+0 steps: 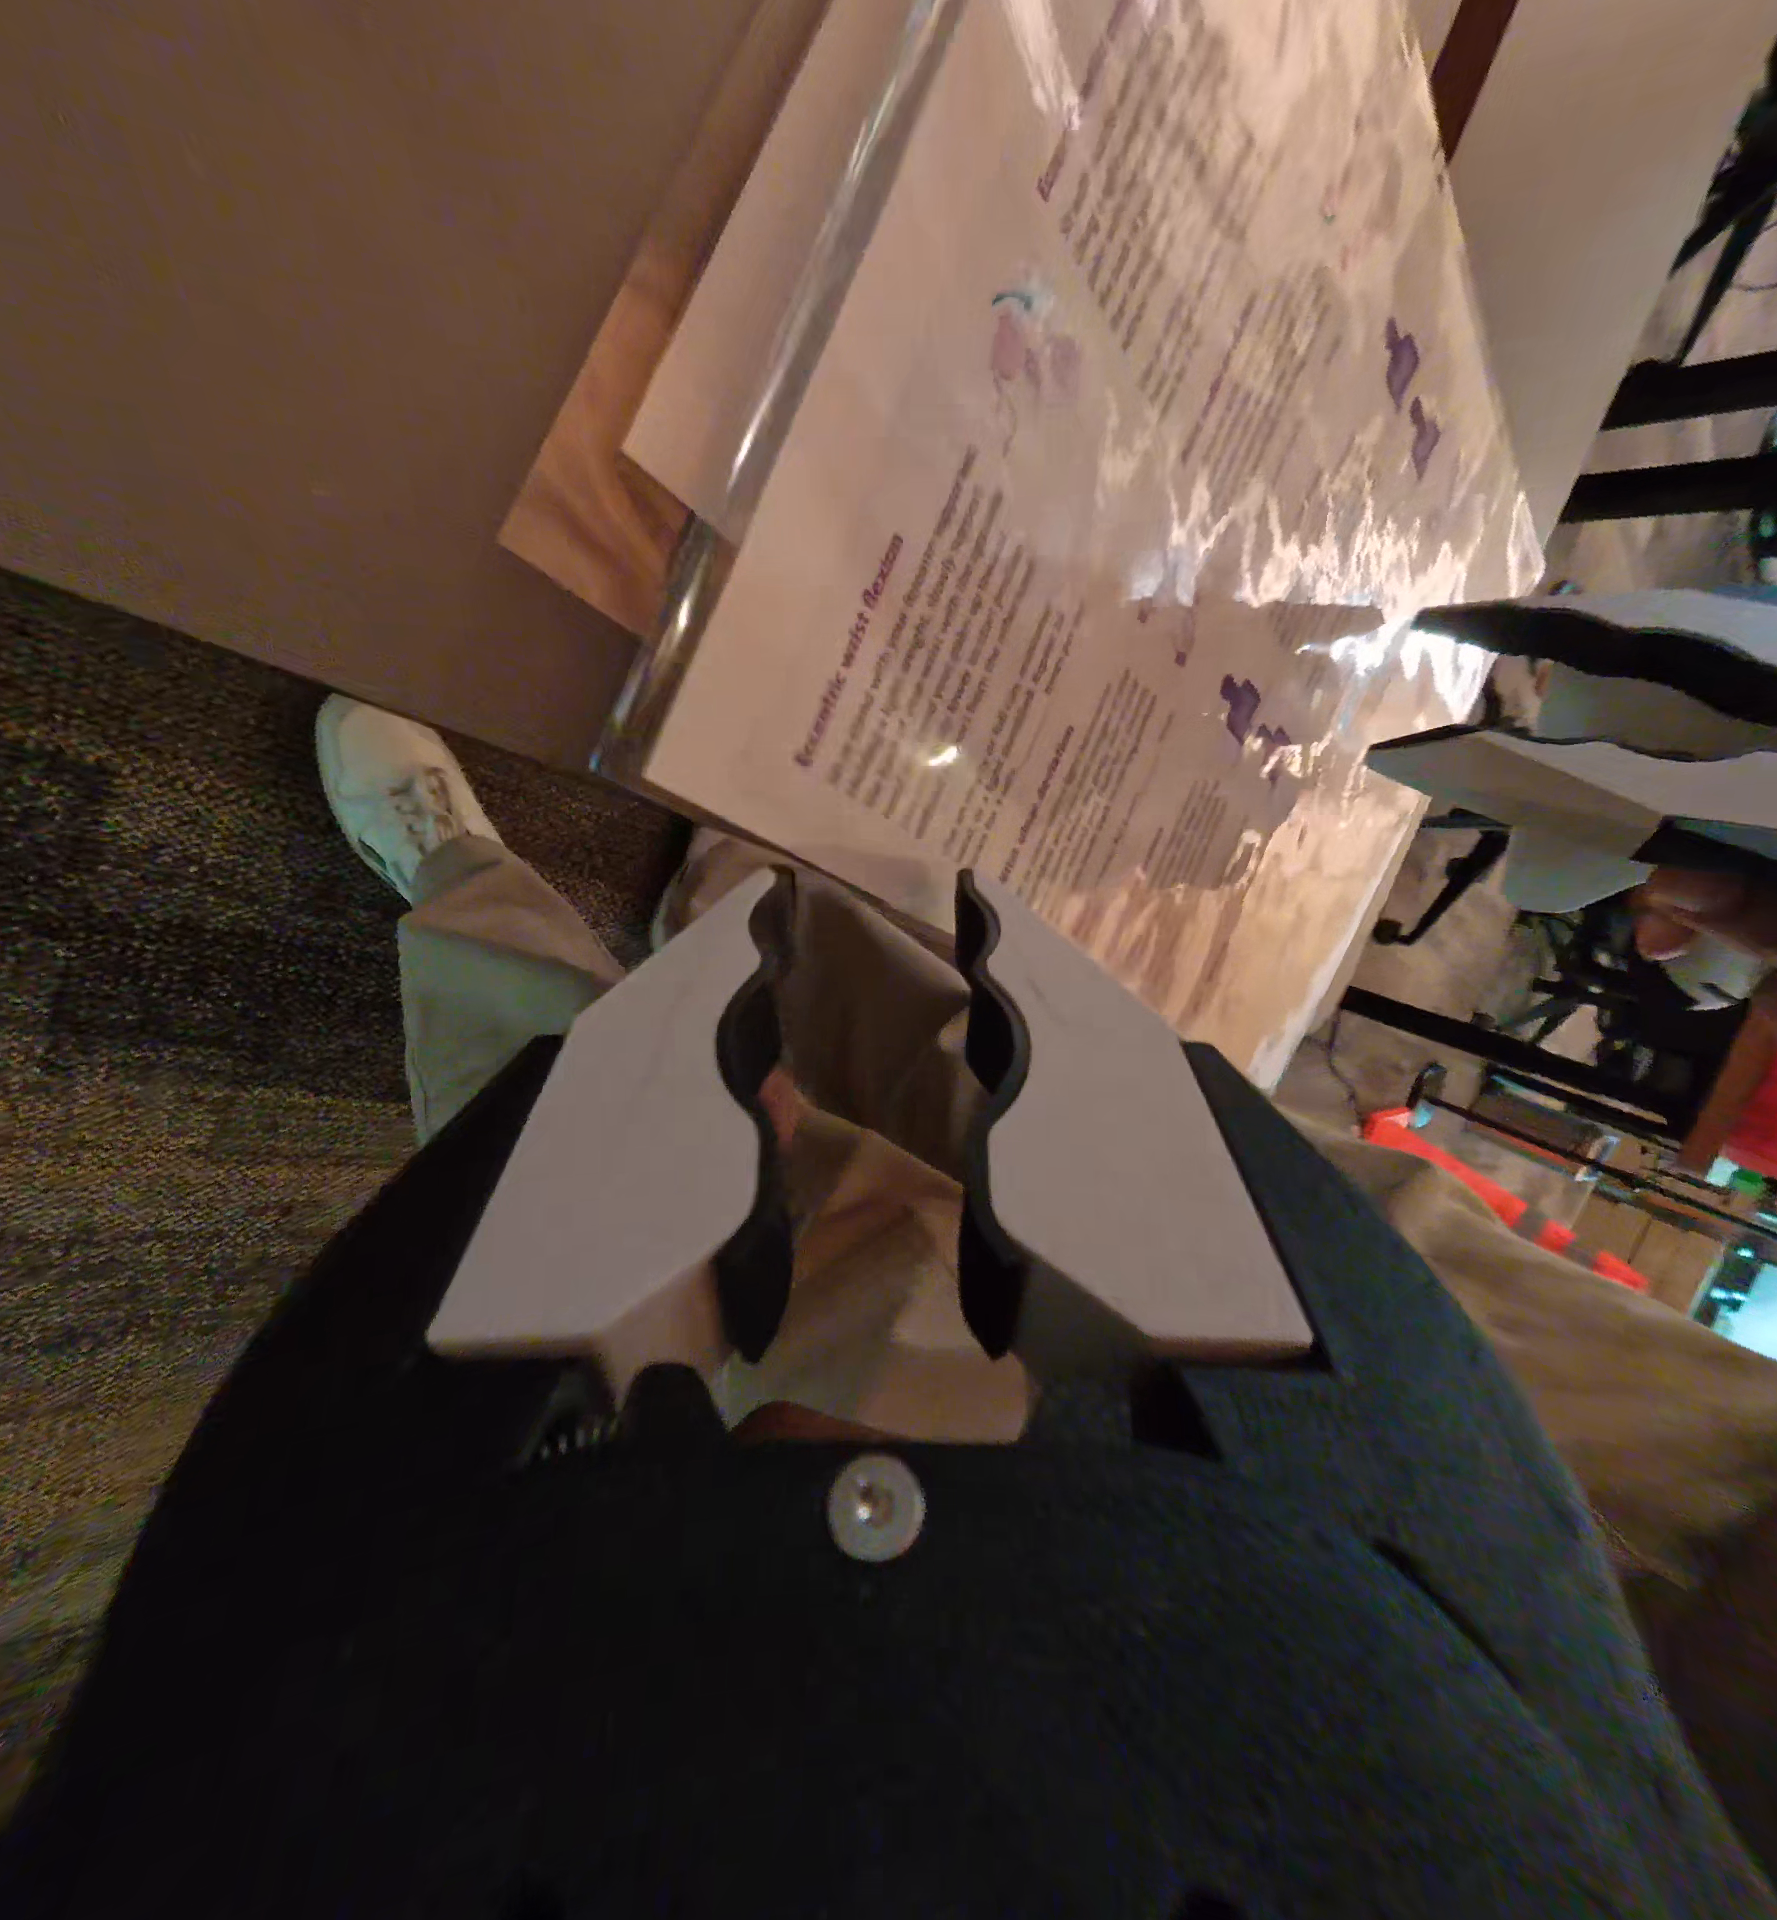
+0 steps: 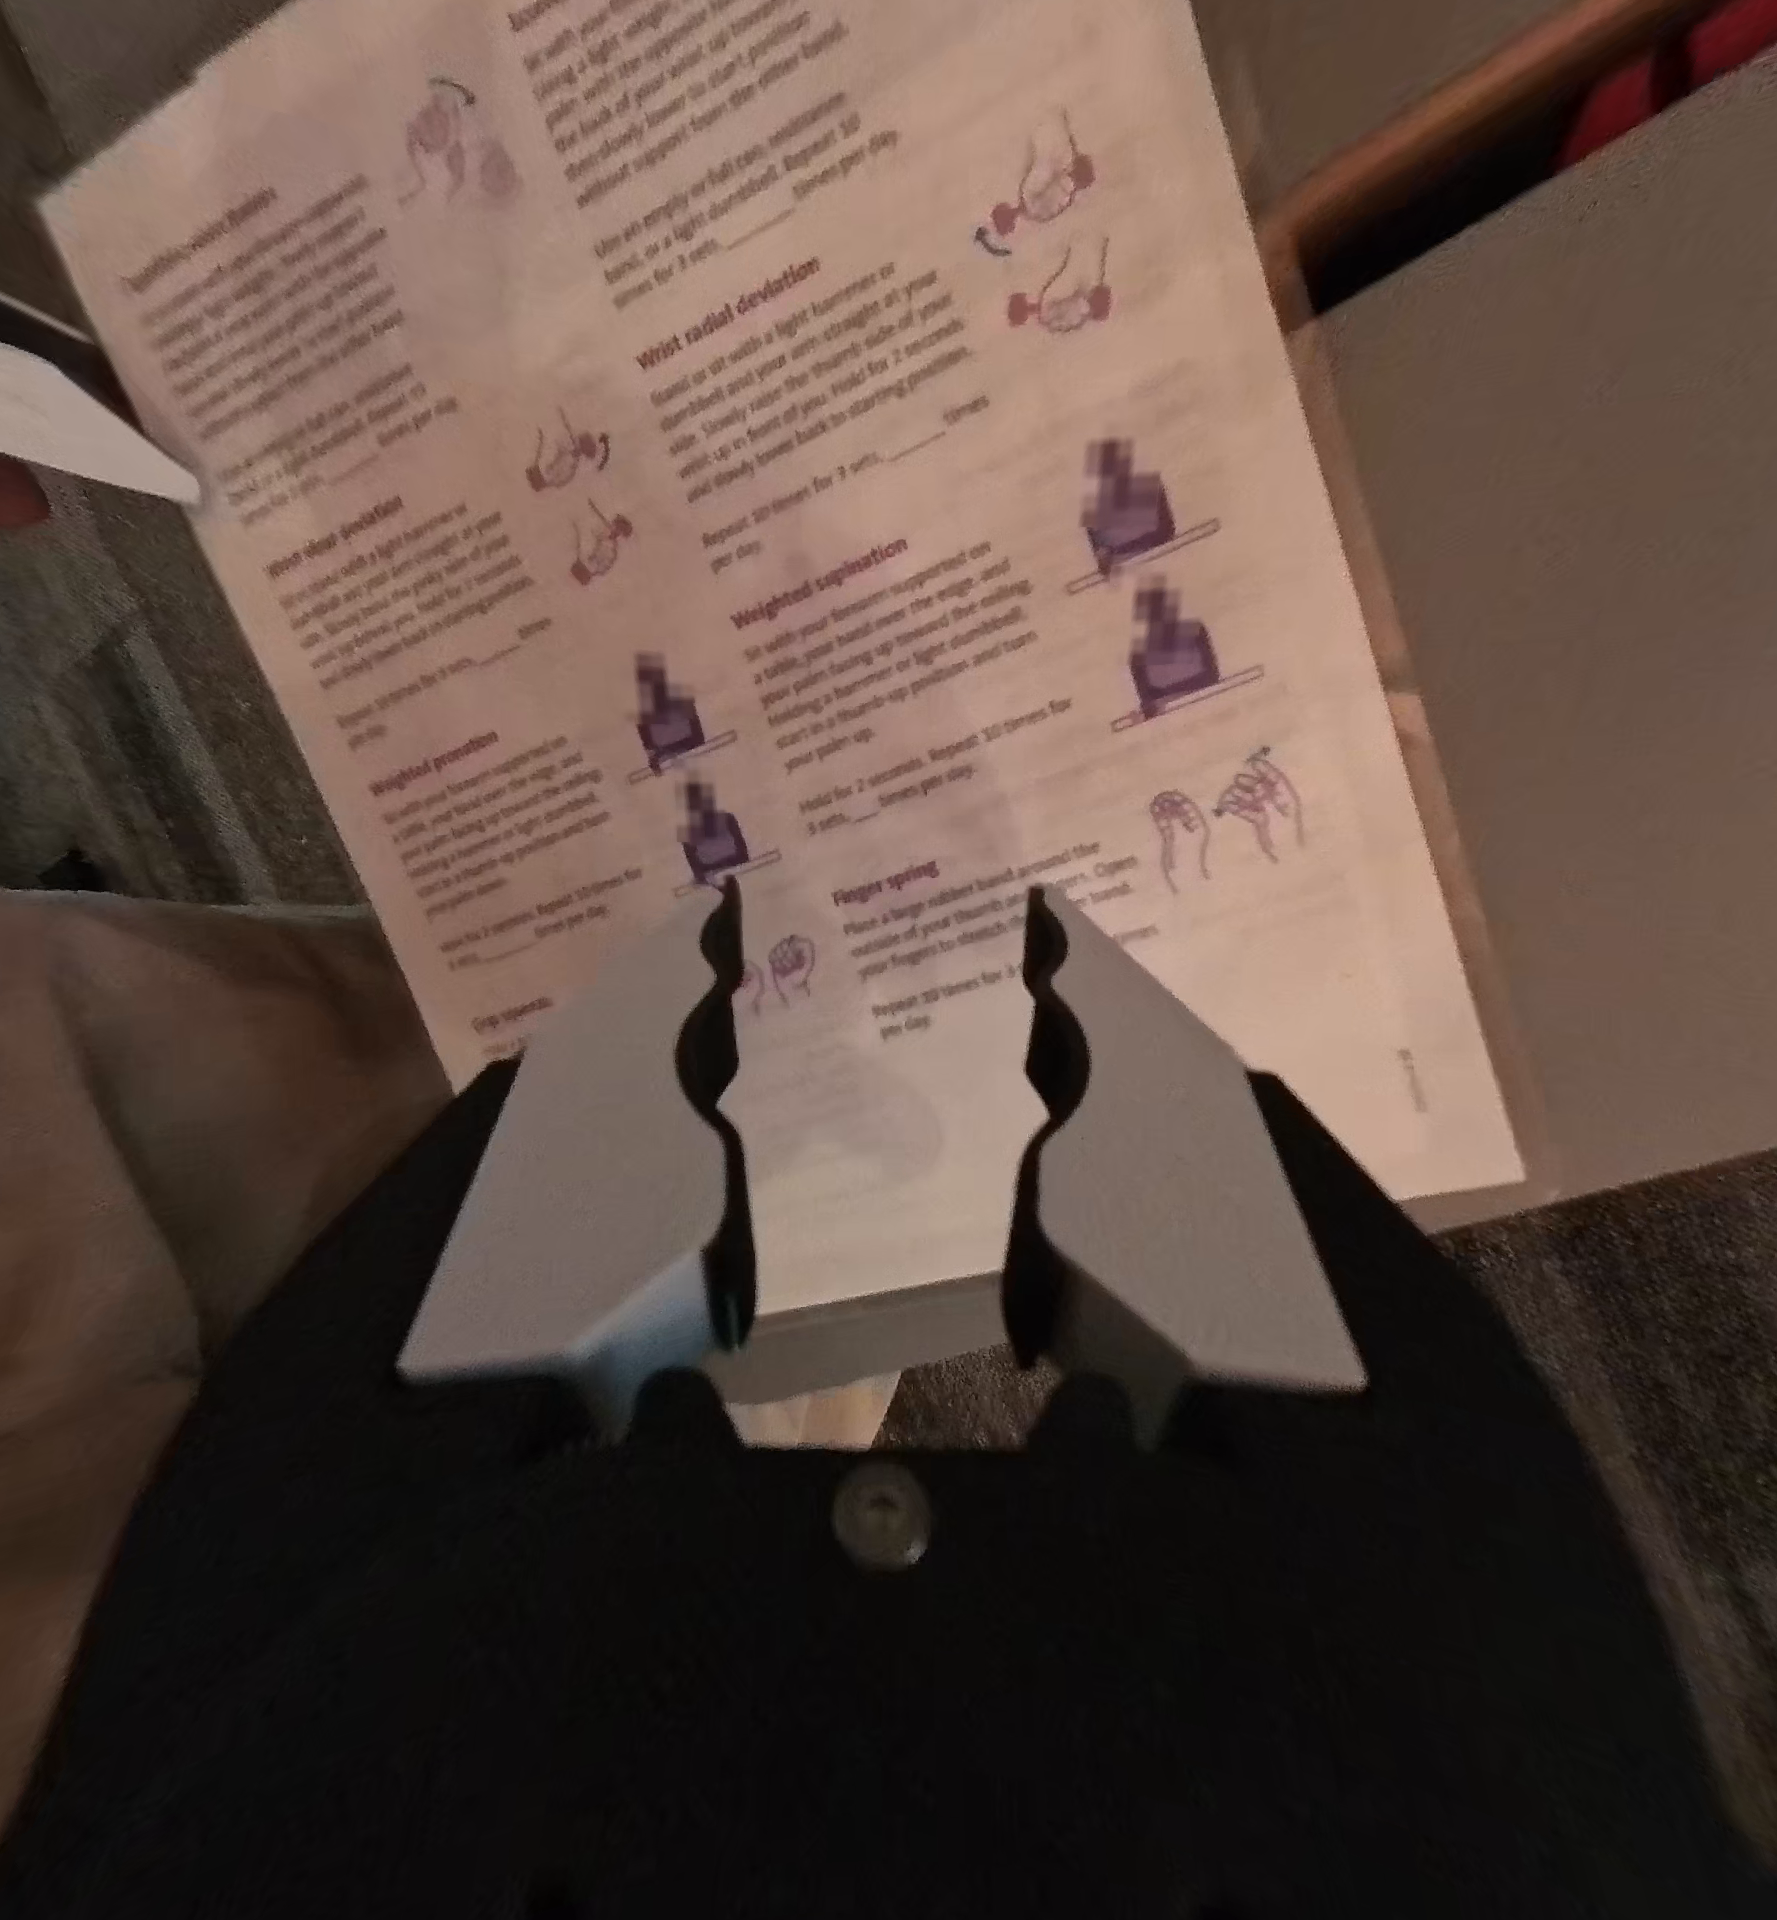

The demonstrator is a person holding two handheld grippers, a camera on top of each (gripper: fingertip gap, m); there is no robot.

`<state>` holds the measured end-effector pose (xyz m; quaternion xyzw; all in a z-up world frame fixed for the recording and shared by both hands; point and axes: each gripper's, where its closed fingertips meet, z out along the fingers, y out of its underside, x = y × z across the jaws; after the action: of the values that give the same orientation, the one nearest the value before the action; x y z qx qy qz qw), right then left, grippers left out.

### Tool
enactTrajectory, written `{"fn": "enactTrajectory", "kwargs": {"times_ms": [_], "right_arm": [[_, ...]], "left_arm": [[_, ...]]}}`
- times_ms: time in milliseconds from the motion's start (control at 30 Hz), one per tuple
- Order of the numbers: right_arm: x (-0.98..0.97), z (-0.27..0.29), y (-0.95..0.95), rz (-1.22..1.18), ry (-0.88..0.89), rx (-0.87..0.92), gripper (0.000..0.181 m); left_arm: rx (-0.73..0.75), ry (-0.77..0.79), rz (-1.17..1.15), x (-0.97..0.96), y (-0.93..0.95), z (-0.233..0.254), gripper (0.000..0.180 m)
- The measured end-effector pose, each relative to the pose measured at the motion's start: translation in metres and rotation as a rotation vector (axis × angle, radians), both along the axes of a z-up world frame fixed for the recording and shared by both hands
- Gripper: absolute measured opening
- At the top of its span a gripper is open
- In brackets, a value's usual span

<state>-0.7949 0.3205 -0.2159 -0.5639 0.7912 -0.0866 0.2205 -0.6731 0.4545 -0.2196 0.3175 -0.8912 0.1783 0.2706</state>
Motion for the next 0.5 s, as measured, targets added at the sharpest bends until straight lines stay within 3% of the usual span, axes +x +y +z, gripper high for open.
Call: {"fn": "enactTrajectory", "kwargs": {"times_ms": [233,500], "right_arm": [[-0.006,-0.005,-0.007,-0.020,0.025,-0.010,0.052],[-0.007,-0.006,-0.013,-0.056,0.021,-0.035,0.041]], "left_arm": [[-0.011,-0.254,0.055,0.049,-0.005,0.012,0.050],[-0.012,-0.536,-0.205,0.080,-0.068,-0.003,0.081]]}}
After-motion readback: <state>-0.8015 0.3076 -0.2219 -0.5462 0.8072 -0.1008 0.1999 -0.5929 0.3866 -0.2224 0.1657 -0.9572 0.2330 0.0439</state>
